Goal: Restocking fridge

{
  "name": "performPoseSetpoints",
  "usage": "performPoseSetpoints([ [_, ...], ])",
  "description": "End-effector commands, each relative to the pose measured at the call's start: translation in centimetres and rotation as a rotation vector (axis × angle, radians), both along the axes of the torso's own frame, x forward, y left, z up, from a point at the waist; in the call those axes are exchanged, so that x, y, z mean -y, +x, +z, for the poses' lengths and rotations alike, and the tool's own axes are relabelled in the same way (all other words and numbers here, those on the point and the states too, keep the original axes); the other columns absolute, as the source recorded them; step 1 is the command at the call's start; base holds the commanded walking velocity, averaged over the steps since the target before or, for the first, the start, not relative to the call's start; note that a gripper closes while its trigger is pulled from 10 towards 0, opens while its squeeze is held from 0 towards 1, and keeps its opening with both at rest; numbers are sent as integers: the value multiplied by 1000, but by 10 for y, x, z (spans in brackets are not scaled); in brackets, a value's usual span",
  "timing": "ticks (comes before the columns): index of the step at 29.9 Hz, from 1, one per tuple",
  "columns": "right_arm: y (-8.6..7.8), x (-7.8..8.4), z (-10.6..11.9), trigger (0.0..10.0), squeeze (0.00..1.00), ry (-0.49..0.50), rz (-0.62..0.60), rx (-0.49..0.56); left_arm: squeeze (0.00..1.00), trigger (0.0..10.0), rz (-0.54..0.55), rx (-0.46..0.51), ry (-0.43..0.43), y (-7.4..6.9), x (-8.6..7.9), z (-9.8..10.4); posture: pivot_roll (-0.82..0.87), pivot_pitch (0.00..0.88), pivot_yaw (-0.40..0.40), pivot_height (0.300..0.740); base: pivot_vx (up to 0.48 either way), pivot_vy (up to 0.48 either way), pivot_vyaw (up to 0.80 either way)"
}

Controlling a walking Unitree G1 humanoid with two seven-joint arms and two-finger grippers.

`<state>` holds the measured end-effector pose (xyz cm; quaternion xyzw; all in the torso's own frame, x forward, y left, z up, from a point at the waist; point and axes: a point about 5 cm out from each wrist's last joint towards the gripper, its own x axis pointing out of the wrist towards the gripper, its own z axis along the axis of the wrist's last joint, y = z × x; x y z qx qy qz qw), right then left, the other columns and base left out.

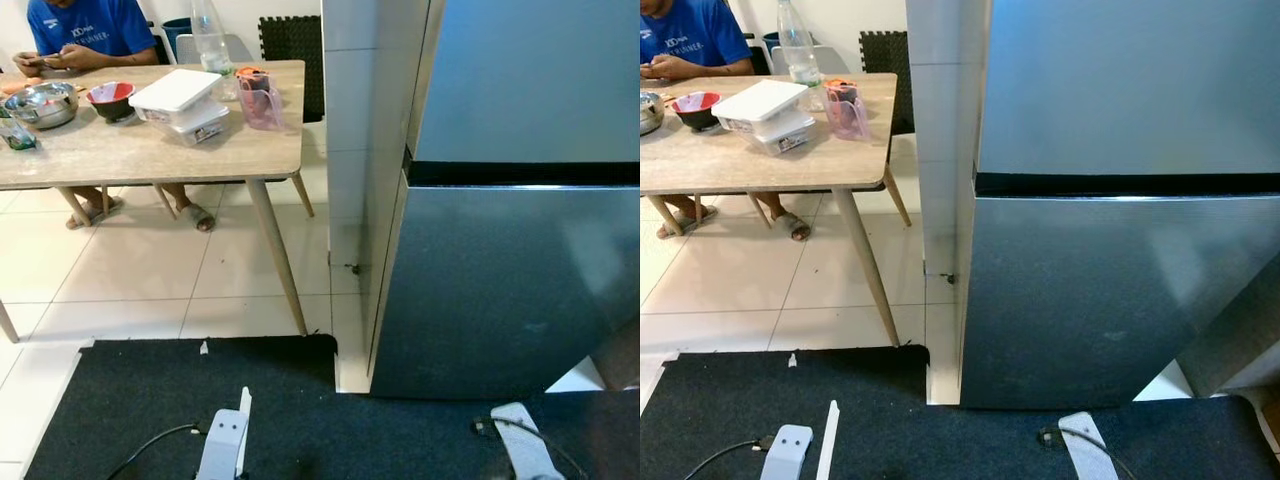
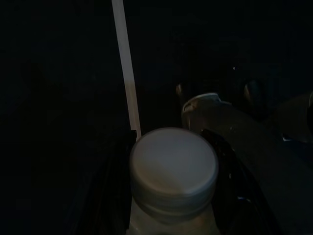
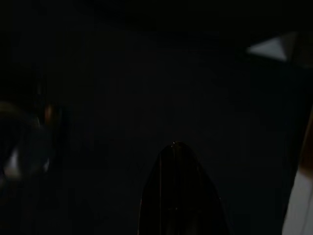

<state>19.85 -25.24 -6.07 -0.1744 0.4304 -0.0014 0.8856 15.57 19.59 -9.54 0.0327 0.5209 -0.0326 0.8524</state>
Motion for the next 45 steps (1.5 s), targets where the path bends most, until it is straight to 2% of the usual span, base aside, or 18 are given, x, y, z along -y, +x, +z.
performPoseSetpoints([
  [1, 22, 2, 15, 10000, 0, -19, 33, 88, 0, 10000, -6, -9, 1, -3, -2, -1, -62, 42, 20, 740, 0, 0, 0],
  [8, 46, -5, 30, 10000, 0, 8, 68, 179, 0, 10000, 0, -11, 5, -4, -1, -1, -60, 47, 14, 740, 0, -337, 0],
  [10, 60, -9, 42, 10000, 0, 71, 97, 239, 0, 10000, 8, -13, -4, -5, -1, -2, -68, 50, 18, 740, 0, 0, 0],
  [15, 63, -10, 44, 10000, 0, 91, 108, 253, 0, 10000, 9, -14, -4, -5, -1, -2, -68, 50, 18, 740, 0, 0, 0],
  [18, 82, -25, 64, 10000, 0, 268, 301, 300, 0, 10000, 9, -14, -8, -5, 0, -2, -69, 54, 15, 740, 0, 0, 0],
  [19, 82, -25, 64, 10000, 0, 268, 301, 300, 0, 10000, 9, -14, -8, -5, 0, -2, -69, 54, 15, 740, 0, 0, 0],
  [20, 93, -34, 79, 10000, 0, 379, 396, 345, 0, 10000, 9, -13, -10, -5, 0, -2, -70, 55, 15, 740, 0, 0, 0],
  [25, 108, -49, 105, 10000, 0, 558, 517, 426, 0, 10000, 12, -14, -15, -6, 1, -2, -70, 55, 14, 740, 0, 0, 0],
  [26, 112, -54, 115, 10000, 200, 636, 569, 448, 0, 10000, 12, -15, -16, -6, 1, -2, -71, 55, 12, 740, 0, 0, 0],
  [27, 115, -61, 128, 10000, 1000, 714, 642, 472, 0, 10000, 13, -16, -19, -6, 1, -3, -70, 55, 11, 740, 0, 0, 0],
  [29, 116, -64, 135, 10000, 1000, 762, 692, 486, 0, 10000, 13, -16, -20, -7, 1, -3, -70, 55, 11, 740, 0, 0, 0],
  [31, 119, -70, 162, 10000, 1000, 856, 800, 554, 0, 10000, 13, -17, -22, -7, 1, -3, -70, 54, 11, 740, 0, 0, 0],
  [32, 119, -70, 162, 10000, 1000, 856, 800, 554, 0, 10000, 13, -17, -22, -7, 1, -3, -70, 54, 11, 740, 0, 0, 0],
  [34, 125, -71, 183, 10000, 1000, 876, 851, 628, 0, 10000, 14, -17, -24, -7, 1, -3, -72, 56, 10, 740, 0, 0, 0],
  [37, 130, -69, 195, 10000, 1000, 870, 863, 678, 0, 10000, 14, -17, -24, -7, 1, -3, -72, 56, 11, 740, 0, 0, 0],
  [38, 132, -67, 212, 10000, 1000, 871, 916, 720, 0, 10000, 13, -16, -24, -7, 1, -3, -70, 58, 9, 740, 0, 0, 0],
  [43, 132, -65, 234, 10000, 1000, 861, 985, 763, 0, 10000, 13, -16, -24, -7, 1, -3, -70, 59, 9, 740, 0, 0, 0],
  [45, 133, -63, 248, 10000, 1000, 808, 1016, 796, 0, 10000, 13, -16, -25, -7, 1, -3, -71, 58, 9, 740, 0, 0, 0],
])
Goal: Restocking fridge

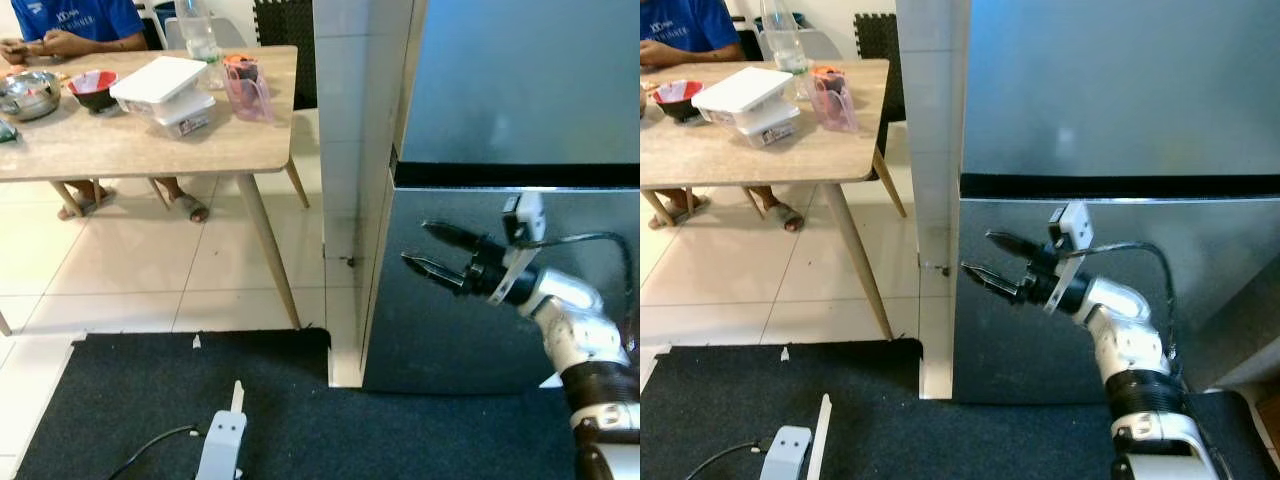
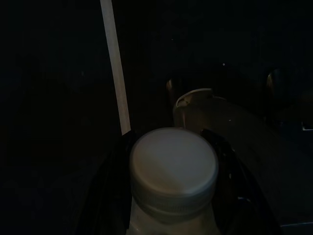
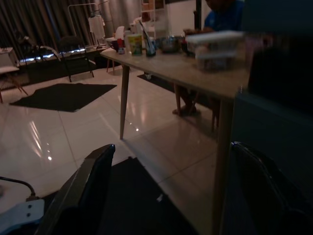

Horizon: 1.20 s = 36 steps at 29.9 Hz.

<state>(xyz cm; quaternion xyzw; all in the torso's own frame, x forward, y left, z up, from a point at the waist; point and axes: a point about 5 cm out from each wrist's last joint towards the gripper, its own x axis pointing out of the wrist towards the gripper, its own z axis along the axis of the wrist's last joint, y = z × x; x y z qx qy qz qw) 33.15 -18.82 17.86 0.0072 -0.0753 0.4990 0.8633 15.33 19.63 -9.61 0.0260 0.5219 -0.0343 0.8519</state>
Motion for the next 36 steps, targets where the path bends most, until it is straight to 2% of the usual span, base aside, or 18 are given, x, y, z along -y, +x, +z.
performPoseSetpoints([
  [1, 2, 4, 17, 10000, 1000, -33, -32, 64, 0, 10000, 8, -15, -13, -5, 1, -2, -70, 58, 8, 740, 0, 0, 0],
  [3, 5, 5, 23, 10000, 1000, -55, -60, 88, 0, 10000, 8, -15, -13, -5, 1, -2, -70, 58, 8, 740, 0, 0, 0],
  [4, 10, 9, 27, 10000, 1000, -93, -126, 106, 0, 10000, 6, -16, -13, -5, 1, -2, -70, 58, 8, 740, 0, 0, 0],
  [5, 19, 14, 36, 10000, 447, -129, -226, 136, 0, 10000, 6, -15, -11, -5, 1, -2, -70, 58, 8, 740, 0, 0, 0],
  [7, 21, 16, 40, 10000, 447, -134, -254, 146, 0, 10000, 6, -15, -11, -5, 1, -2, -70, 58, 8, 740, 0, 0, 0],
  [8, 22, 17, 42, 10000, 35, -132, -263, 150, 0, 10000, 6, -15, -10, -5, 1, -2, -70, 58, 8, 740, 0, 0, 0],
  [10, 23, 18, 45, 10000, 0, -136, -271, 160, 0, 10000, 6, -15, -10, -5, 1, -2, -69, 54, 6, 740, 0, 0, 0],
  [15, 22, 17, 54, 10000, 0, -197, -282, 199, 0, 10000, 4, -14, -6, -5, 0, -2, -71, 48, 9, 740, 0, 0, 0],
  [16, 23, 15, 55, 10000, 0, -279, -294, 216, 0, 10000, 2, -14, -5, -4, 0, -2, -71, 48, 9, 740, 0, 0, 0],
  [17, 25, 14, 52, 10000, 0, -448, -317, 236, 0, 10000, -1, -13, -4, -4, 0, -2, -72, 45, 10, 740, 0, 0, 0],
  [18, 26, 14, 51, 10000, 0, -496, -324, 240, 0, 10000, -2, -13, -4, -4, 0, -2, -72, 45, 10, 740, 0, 0, 0],
  [19, 26, 14, 51, 10000, 0, -496, -324, 240, 0, 10000, -2, -13, -4, -4, 0, -2, -72, 45, 10, 740, 0, 0, 0],
  [20, 29, 16, 47, 10000, 0, -578, -343, 237, 0, 10000, -4, -12, -4, -4, 1, -2, -69, 43, 10, 740, 0, 0, 0],
  [21, 29, 17, 46, 10000, 0, -613, -344, 234, 0, 10000, -5, -12, -4, -4, 1, -2, -69, 43, 10, 740, 0, 0, 0],
  [23, 29, 17, 42, 10000, 0, -679, -333, 230, 0, 10000, -6, -12, -4, -4, 1, -2, -69, 43, 10, 740, 0, 0, 0],
  [24, 29, 17, 42, 10000, 0, -679, -333, 230, 0, 10000, -6, -12, -4, -4, 1, -2, -69, 43, 10, 740, 0, 0, 0],
  [27, 27, 16, 33, 10000, 0, -786, -304, 223, 0, 10000, -6, -14, -3, -5, 1, -2, -71, 41, 9, 740, 0, 0, 0],
  [36, 21, 9, 26, 10000, 0, -863, -205, 189, 0, 10000, -4, -15, -7, -5, 2, -2, -76, 48, 6, 740, 0, 0, 0],
])
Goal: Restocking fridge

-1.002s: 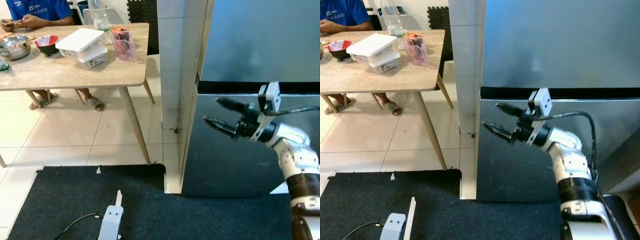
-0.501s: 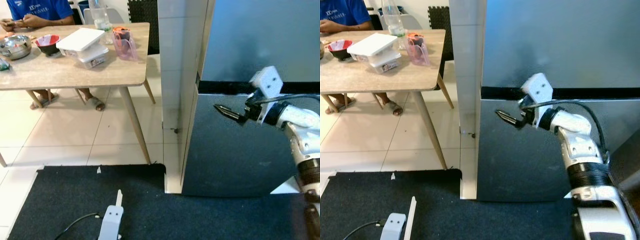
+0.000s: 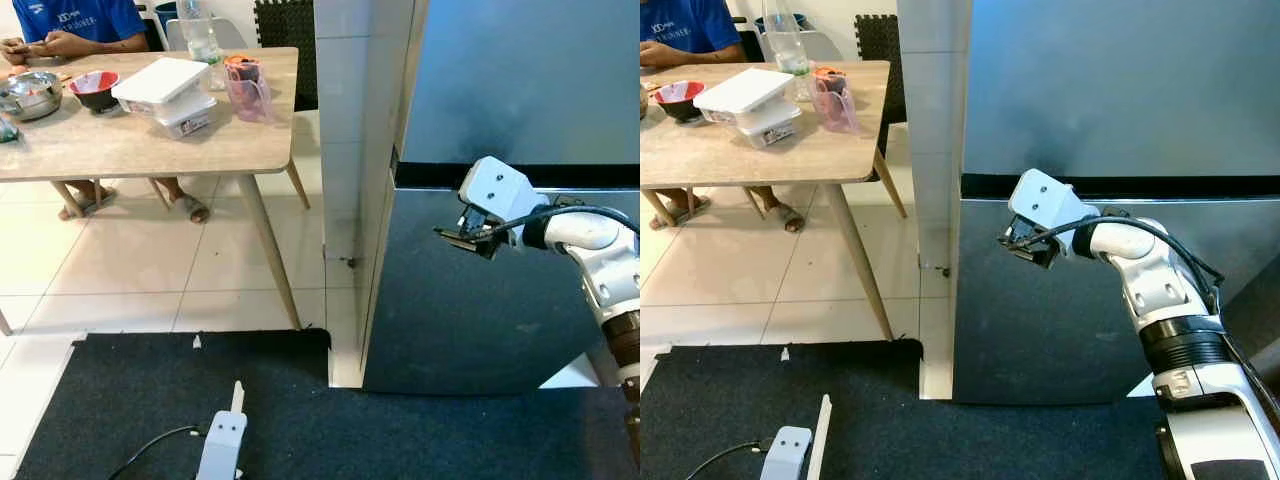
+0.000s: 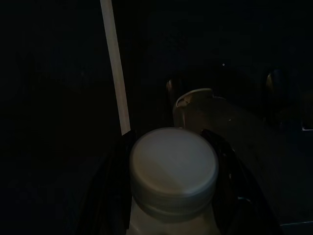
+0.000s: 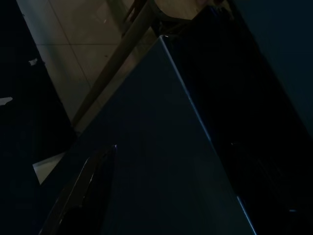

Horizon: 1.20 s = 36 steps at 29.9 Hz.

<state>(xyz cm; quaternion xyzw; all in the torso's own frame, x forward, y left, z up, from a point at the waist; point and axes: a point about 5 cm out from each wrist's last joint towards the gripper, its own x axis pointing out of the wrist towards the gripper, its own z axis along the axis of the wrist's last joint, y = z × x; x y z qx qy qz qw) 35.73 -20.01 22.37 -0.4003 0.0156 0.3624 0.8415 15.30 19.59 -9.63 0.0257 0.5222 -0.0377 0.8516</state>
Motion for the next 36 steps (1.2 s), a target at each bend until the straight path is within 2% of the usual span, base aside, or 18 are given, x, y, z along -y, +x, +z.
performPoseSetpoints([
  [1, -7, -3, -21, 10000, 0, -77, 52, -126, 0, 10000, 1, -15, -4, -4, 2, -2, -76, 48, 6, 740, 0, 0, 0],
  [3, -13, -1, -26, 10000, 0, -135, 89, -179, 0, 10000, 2, -15, -4, -4, 2, -2, -78, 51, 4, 740, 0, 0, 0],
  [6, -16, 2, -28, 10000, 0, -179, 93, -199, 0, 10000, 3, -15, -3, -4, 2, -2, -77, 52, 3, 740, 0, 0, 0],
  [12, -8, 2, -21, 10000, 0, -155, 44, -126, 0, 10000, 4, -15, -4, -4, 2, -2, -80, 51, 5, 740, 0, 0, 0],
  [14, -5, 0, -17, 10000, 0, -134, 35, -92, 0, 10000, 4, -15, -5, -4, 2, -2, -80, 51, 5, 740, 0, 0, 0],
  [15, -3, -7, -10, 10000, 0, -72, 48, -46, 0, 10000, 4, -14, -5, -4, 2, -2, -78, 54, 6, 740, 0, 0, 0],
  [16, -3, -7, -10, 10000, 0, -72, 48, -46, 0, 10000, 4, -14, -5, -4, 2, -2, -78, 54, 6, 740, 0, 0, 0],
  [21, -8, -26, 10, 10000, 0, 94, 168, 4, 0, 10000, 3, -15, -4, -4, 1, -2, -77, 55, 4, 740, 0, 0, 0],
  [27, -9, -31, 16, 10000, 0, 128, 208, 16, 0, 10000, 5, -15, -5, -4, 2, -2, -78, 55, 2, 740, 0, 0, 0],
  [30, 2, -25, 16, 10000, 0, 90, 105, 44, 0, 10000, 5, -16, -7, -4, 2, -2, -79, 55, 2, 740, 0, 0, 0],
  [33, 4, -23, 15, 10000, 0, 83, 84, 47, 0, 10000, 5, -17, -7, -4, 2, -2, -79, 55, 2, 740, 0, 0, 0],
  [35, 11, -12, 10, 10000, 0, -16, -15, 44, 0, 10000, 5, -17, -8, -5, 2, -2, -79, 57, 3, 740, 0, 0, 0],
  [36, 11, -12, 10, 10000, 0, -16, -15, 44, 0, 10000, 5, -17, -8, -5, 2, -2, -79, 57, 3, 740, 0, 0, 0],
])
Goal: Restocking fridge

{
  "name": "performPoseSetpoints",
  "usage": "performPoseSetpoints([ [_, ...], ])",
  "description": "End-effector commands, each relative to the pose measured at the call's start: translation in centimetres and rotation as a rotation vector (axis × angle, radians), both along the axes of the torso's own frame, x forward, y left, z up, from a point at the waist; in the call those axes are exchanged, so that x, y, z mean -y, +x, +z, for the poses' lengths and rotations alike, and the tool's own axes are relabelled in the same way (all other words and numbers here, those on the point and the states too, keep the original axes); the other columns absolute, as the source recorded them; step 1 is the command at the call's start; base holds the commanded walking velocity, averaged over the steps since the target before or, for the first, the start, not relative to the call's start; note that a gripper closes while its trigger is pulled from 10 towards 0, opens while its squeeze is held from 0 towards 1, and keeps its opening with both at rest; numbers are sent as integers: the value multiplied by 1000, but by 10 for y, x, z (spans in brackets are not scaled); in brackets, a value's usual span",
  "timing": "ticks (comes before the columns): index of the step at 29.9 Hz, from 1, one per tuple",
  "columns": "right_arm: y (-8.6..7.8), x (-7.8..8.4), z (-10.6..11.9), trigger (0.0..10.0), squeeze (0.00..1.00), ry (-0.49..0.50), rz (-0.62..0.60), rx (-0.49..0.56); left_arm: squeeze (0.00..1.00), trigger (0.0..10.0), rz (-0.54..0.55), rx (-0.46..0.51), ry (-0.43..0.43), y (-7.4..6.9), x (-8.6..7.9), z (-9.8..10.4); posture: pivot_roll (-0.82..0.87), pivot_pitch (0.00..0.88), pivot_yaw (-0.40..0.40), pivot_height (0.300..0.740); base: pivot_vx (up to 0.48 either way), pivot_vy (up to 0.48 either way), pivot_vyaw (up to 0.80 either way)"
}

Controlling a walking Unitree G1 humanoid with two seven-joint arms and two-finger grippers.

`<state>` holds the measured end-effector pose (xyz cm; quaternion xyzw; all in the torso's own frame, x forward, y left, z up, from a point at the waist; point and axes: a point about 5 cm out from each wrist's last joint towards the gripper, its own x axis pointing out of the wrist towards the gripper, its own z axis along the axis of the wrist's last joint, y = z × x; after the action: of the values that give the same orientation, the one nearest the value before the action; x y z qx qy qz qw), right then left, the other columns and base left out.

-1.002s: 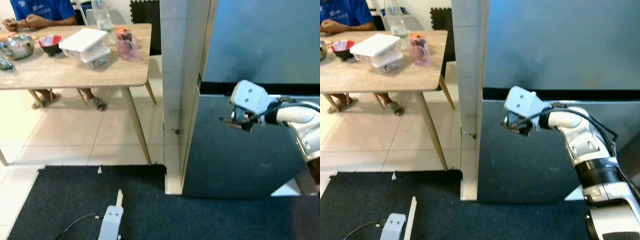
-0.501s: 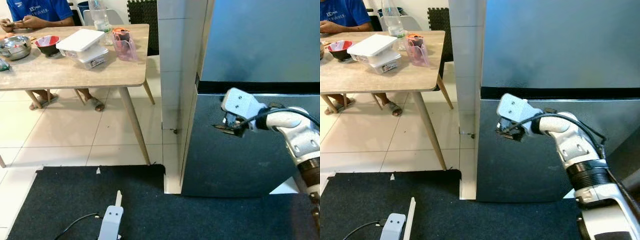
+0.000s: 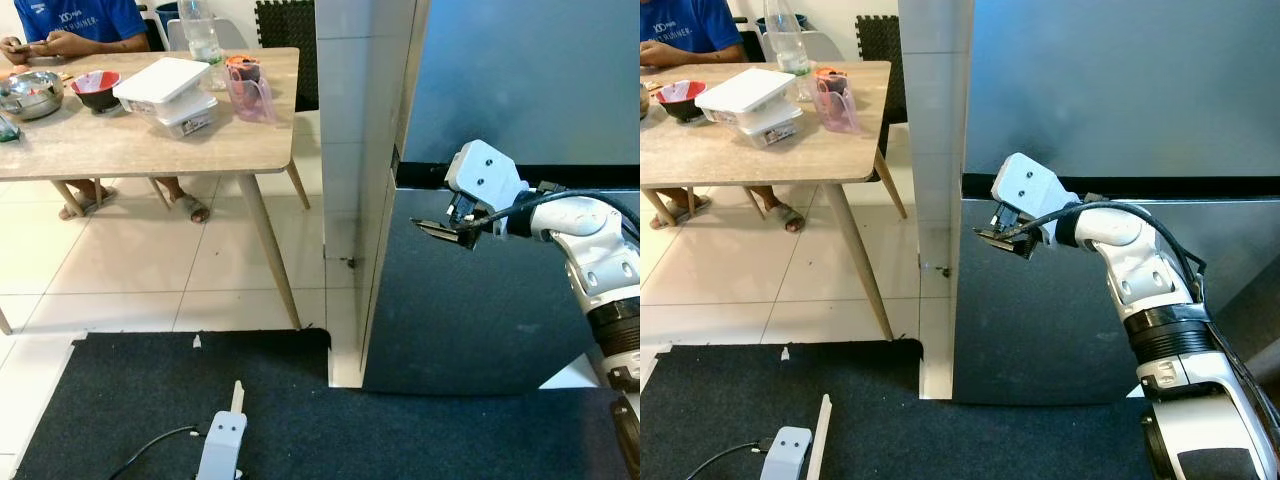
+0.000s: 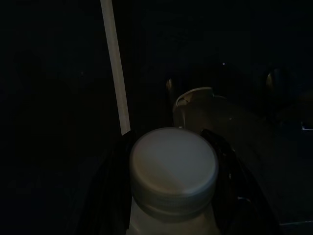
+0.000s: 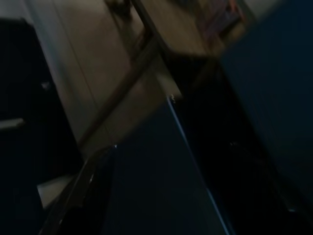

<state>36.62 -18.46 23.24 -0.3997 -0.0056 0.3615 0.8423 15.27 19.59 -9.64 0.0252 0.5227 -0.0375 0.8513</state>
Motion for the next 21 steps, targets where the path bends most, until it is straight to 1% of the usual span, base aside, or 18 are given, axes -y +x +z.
performPoseSetpoints([
  [1, 4, 9, -2, 10000, 0, -80, -60, -1, 0, 10000, 4, -16, -7, -4, 2, -2, -80, 57, 3, 740, 0, 0, 0],
  [2, 4, 9, -2, 10000, 0, -80, -60, -1, 0, 10000, 4, -16, -7, -4, 2, -2, -80, 57, 3, 740, 0, 0, 0],
  [4, 5, 15, -6, 10000, 0, -131, -91, -13, 0, 10000, 4, -16, -6, -4, 1, -2, -80, 57, 3, 740, 0, 0, 0],
  [6, 5, 18, -8, 10000, 0, -156, -106, -22, 0, 10000, 4, -16, -6, -4, 1, -2, -78, 58, 2, 740, 0, 0, 0],
  [10, 3, 18, -13, 10000, 0, -194, -77, -51, 0, 10000, 5, -16, -7, -5, 2, -2, -80, 59, 2, 740, 0, 0, 0],
  [12, 0, 17, -18, 10000, 0, -216, -41, -93, 0, 10000, 4, -16, -7, -5, 2, -2, -80, 59, 2, 740, 0, 0, 0],
  [17, -15, 19, -32, 10000, 0, -295, 80, -239, 0, 10000, 2, -17, -7, -5, 2, -2, -80, 57, 0, 740, 0, 0, 0],
  [20, -18, 19, -34, 10000, 0, -312, 97, -260, 0, 10000, 2, -17, -7, -5, 2, -2, -80, 57, 0, 740, 0, 0, 0],
  [21, -24, 23, -37, 10000, 0, -334, 125, -322, 0, 10000, 2, -17, -6, -5, 2, -2, -77, 52, -1, 740, 0, 0, 0],
])
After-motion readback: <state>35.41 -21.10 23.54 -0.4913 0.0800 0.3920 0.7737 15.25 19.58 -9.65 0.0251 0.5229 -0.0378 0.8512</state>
